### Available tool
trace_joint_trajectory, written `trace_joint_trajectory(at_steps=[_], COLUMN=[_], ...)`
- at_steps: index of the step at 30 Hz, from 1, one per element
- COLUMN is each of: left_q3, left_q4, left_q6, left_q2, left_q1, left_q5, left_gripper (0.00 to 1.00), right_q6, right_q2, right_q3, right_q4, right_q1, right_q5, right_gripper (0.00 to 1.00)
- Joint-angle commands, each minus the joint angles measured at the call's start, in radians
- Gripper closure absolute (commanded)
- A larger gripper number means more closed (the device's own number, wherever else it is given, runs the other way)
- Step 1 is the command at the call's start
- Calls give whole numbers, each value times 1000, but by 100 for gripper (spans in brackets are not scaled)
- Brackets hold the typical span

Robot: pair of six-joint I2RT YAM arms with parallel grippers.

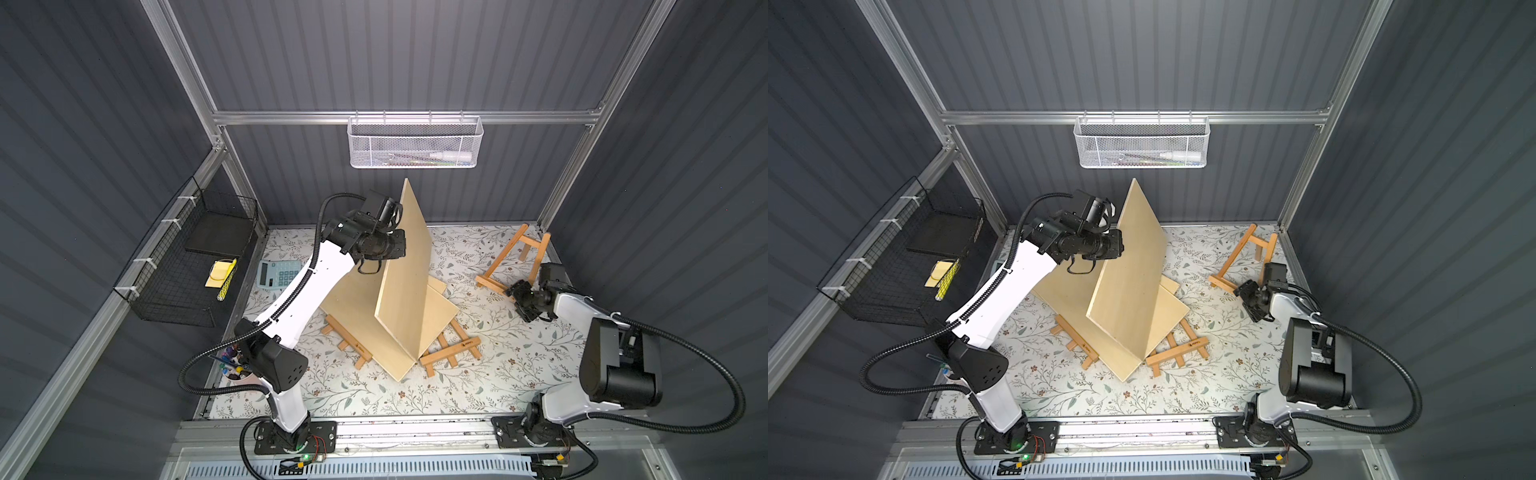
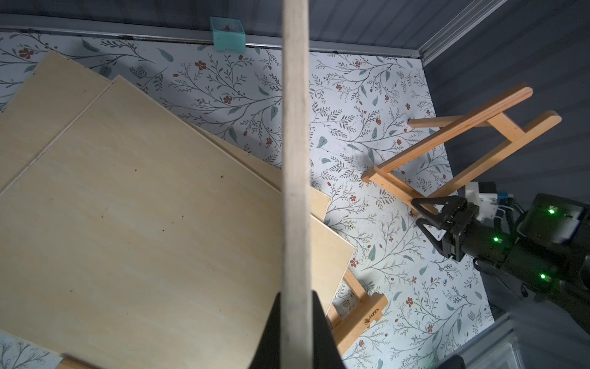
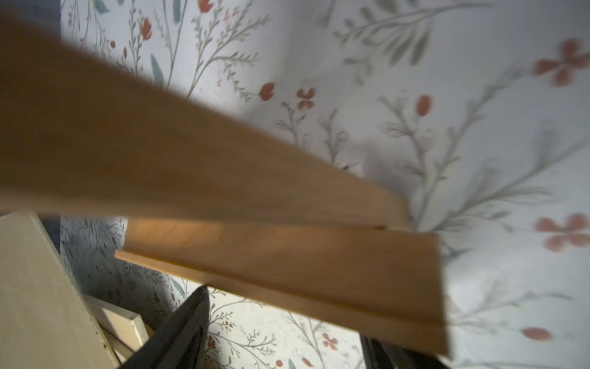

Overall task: Assemble the easel
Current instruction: Move the easel to the corner of the board, then adjust the easel at the corner of the board.

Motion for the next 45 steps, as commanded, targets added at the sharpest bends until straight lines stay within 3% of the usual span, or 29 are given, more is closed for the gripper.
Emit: trace_joint_trajectory(at_steps=[1,6,12,16,19,28,34,40,45], left_q3=[-18,-23,-25,-26,-29,-6,1,1,12], left_q4=[75,72,68,69,73,69,63,61,53], left_q6=[44,43,45,45,43,51,54,50,48], left_q2=[-23,-29,-31,-28,-29,-18,-17,-9,-6], left_q1=[5,5,5,5,5,5,5,5,5], left_q5=[-57,-66,-72,-64,-60,-52,-58,-59,-63], left_gripper=[100,100,100,100,100,100,100,100,100], right_q6=[-28,-24,-79,-57,-47,-60,-114,-122,-57], right_q2=[41,79,2,-80,-106,33,119,90,72], right_q3=[56,104,133,113,88,101,151,98,62], right_q4=[24,71,39,-52,-83,-83,-96,-118,-88], right_q1=[48,101,95,36,-37,-106,-91,-30,39], right_q5=[-3,-19,19,115,118,79,55,47,-43], right_gripper=[27,27,24,24,24,24,23,23,23])
